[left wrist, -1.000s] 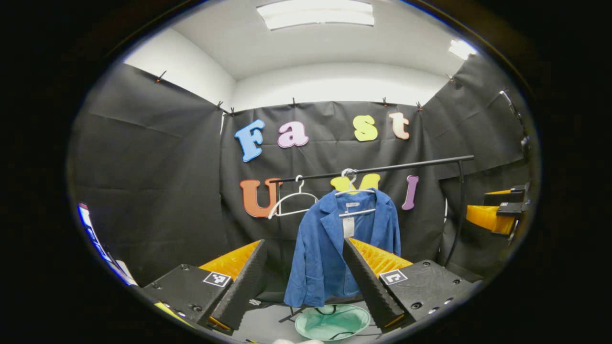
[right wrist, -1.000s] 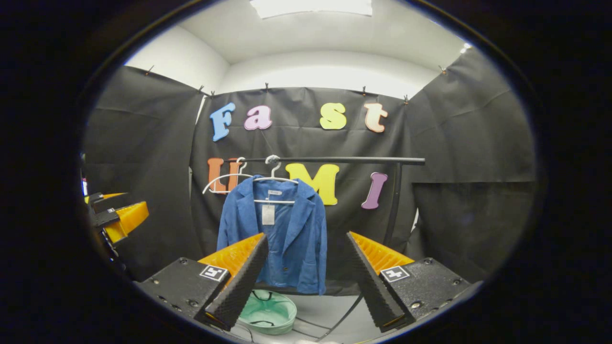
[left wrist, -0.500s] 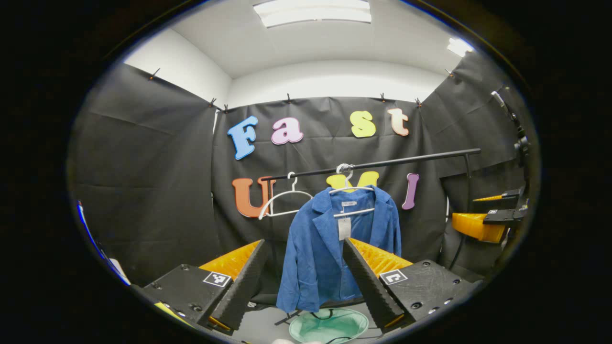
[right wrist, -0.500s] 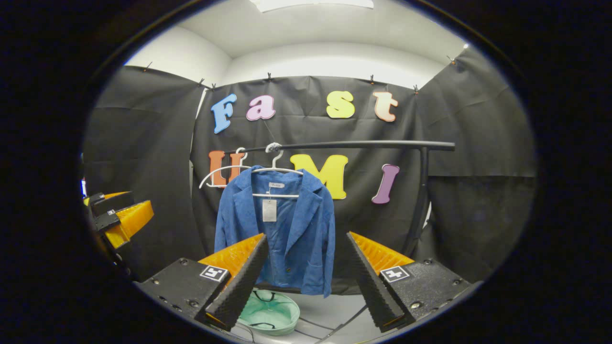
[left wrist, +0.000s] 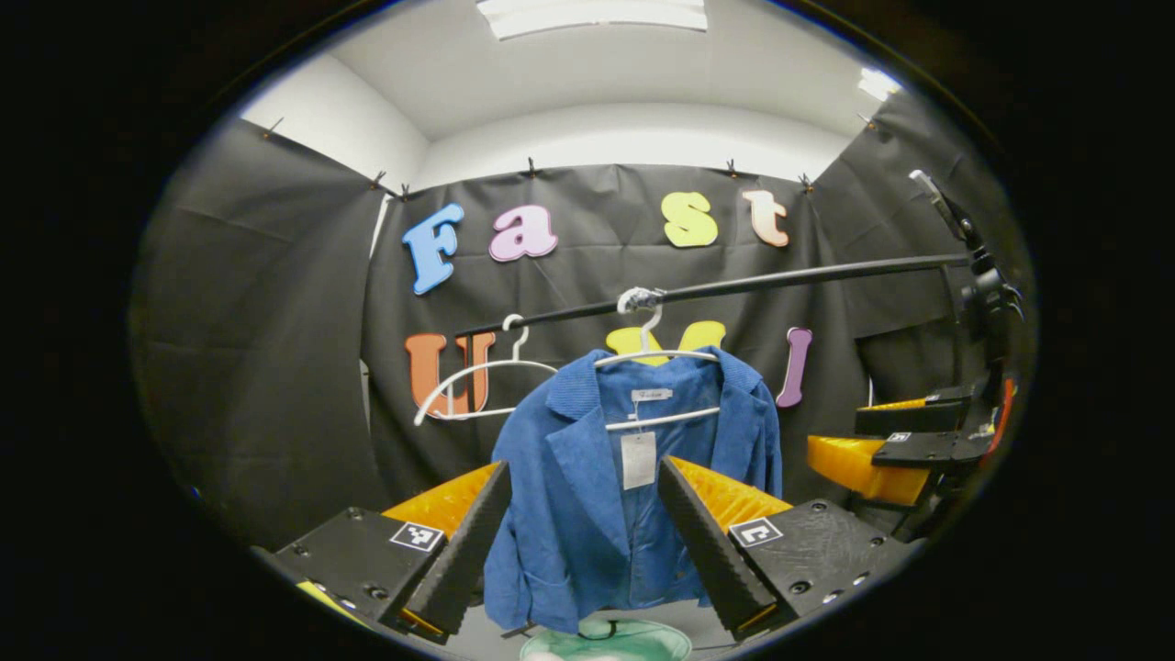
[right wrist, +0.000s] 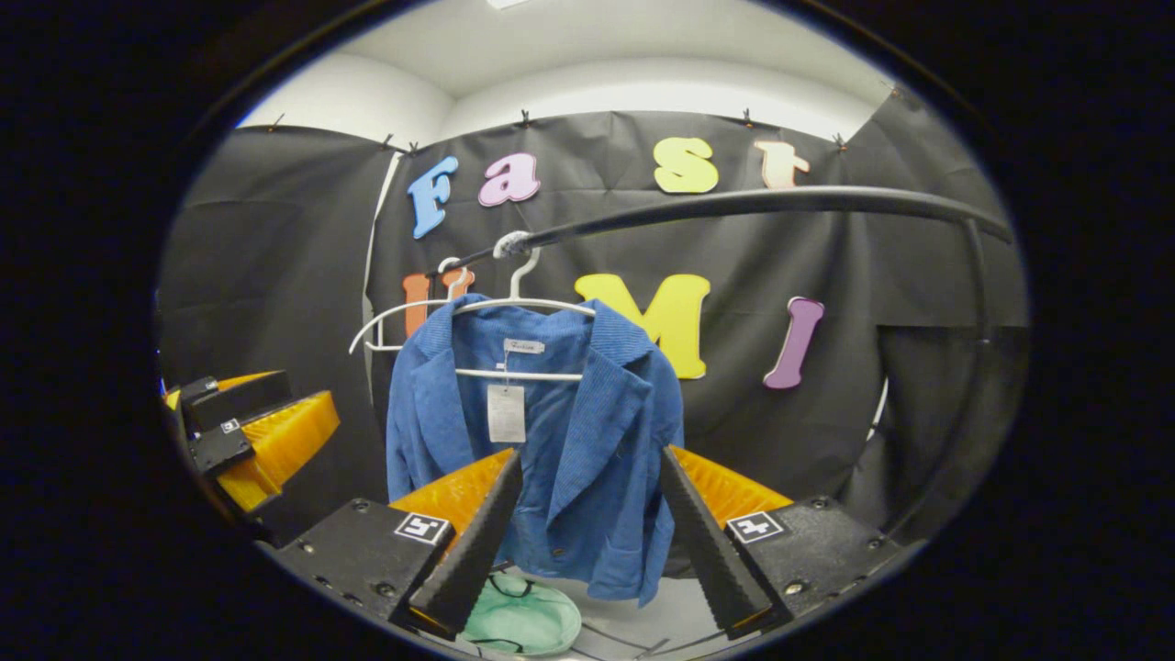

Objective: Grasp the clothes on the hanger with both hands and then place them into the laundry hamper below.

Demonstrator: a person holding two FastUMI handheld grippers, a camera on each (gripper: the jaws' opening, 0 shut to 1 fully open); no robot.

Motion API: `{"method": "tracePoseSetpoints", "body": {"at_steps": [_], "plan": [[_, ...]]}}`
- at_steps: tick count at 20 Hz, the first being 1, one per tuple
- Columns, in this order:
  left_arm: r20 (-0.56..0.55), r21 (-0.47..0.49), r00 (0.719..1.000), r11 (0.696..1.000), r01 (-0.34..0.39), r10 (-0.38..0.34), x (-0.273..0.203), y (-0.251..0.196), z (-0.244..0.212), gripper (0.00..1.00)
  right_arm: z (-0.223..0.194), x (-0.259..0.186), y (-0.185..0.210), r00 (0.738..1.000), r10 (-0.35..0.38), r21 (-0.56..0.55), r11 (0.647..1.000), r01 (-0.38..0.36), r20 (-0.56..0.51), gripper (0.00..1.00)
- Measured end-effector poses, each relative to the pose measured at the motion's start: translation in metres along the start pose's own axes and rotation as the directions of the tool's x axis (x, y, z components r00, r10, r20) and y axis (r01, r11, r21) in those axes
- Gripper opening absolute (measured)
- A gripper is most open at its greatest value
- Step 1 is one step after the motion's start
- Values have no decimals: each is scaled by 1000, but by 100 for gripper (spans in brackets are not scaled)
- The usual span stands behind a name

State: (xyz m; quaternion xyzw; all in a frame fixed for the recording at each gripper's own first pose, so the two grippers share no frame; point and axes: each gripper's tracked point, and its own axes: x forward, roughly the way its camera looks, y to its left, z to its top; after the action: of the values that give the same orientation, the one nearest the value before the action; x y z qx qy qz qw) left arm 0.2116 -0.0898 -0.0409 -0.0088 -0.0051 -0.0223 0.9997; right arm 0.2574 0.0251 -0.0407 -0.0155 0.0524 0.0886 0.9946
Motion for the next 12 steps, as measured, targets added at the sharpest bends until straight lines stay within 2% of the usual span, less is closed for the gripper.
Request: {"method": "tracePoseSetpoints", "body": {"at_steps": [3,4,5,7,12], "plan": [[-19,-7,1000,1000,-7,7,39,-8,-15,96,-9,48,5,998,49,-4,999,-49,-25,93],[-19,-3,1000,1000,-11,11,53,-9,-20,98,-12,64,4,998,54,-8,998,-55,-36,92],[-33,5,999,1000,-22,22,67,-9,-28,97,-17,79,5,997,57,-8,998,-57,-45,86],[-53,28,997,998,-48,50,92,-7,-42,95,-21,108,5,997,47,-6,999,-47,-57,85],[-77,68,989,990,-121,126,141,6,-64,99,-27,155,1,996,9,5,1000,-8,-86,85]]}}
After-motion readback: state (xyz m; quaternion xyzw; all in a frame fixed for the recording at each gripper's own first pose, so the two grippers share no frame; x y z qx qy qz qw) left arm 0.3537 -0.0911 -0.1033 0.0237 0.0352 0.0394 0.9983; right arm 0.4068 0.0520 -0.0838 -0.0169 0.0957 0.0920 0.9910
